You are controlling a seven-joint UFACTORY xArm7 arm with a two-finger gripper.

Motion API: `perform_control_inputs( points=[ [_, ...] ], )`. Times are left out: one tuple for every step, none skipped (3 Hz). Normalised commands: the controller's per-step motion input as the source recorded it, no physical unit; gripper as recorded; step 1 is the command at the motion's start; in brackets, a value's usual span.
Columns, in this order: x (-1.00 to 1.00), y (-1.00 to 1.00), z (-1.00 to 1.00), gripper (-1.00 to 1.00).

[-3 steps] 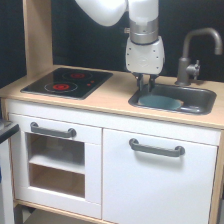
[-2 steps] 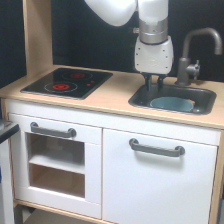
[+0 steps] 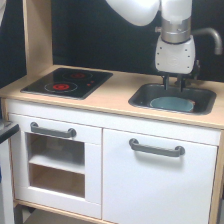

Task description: Place the pot in the sink

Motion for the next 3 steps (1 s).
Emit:
perform_control_inputs(
  points=[
    [1.00,0.43,-1.00,1.00],
    [1.00,0.54,-1.00,1.00],
    [1.00,0.50,-1.00,0.72]
  ],
)
